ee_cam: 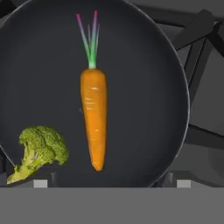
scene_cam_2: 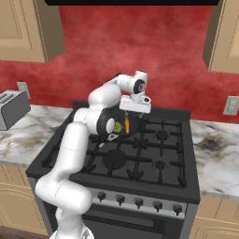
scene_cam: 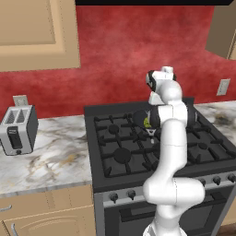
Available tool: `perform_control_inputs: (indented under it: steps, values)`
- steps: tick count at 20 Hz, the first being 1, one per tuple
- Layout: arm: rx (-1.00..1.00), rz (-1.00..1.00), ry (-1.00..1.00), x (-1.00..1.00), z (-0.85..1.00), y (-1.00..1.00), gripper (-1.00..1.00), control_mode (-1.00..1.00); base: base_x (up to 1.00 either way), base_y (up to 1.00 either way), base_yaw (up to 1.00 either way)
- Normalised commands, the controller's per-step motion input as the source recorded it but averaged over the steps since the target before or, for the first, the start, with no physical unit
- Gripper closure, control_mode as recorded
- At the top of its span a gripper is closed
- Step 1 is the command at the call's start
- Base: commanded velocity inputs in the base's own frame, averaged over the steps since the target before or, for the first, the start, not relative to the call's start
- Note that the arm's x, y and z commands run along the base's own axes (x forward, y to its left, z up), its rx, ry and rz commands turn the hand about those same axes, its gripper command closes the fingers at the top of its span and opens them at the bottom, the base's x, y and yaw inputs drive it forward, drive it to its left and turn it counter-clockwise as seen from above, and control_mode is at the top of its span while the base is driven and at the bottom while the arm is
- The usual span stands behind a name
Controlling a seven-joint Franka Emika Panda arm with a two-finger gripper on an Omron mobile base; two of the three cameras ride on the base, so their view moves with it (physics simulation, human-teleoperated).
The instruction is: Put the carrot and broccoli in the pan. Then turn on the rear center burner and set the heat to medium.
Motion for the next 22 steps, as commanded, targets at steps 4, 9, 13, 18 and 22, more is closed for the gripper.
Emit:
perform_control_inputs:
  steps: [4,9,13,18,22]
  values:
    - [0.05,0.0,-0.02,-0.41,0.33,0.0,-1.0,-1.0,0.0,0.0,0.0]
    - [0.06,0.0,-0.05,-0.53,0.3,0.0,-1.0,-1.0,0.0,0.0,0.0]
    - [0.08,0.0,-0.08,-0.61,0.22,-0.01,-1.0,-1.0,0.0,0.0,0.0]
    - [0.07,0.0,-0.06,-0.58,0.1,-0.04,-1.0,-1.0,0.0,0.0,0.0]
    - [0.09,0.0,-0.09,-0.65,0.01,-0.15,-1.0,-1.0,0.0,0.0,0.0]
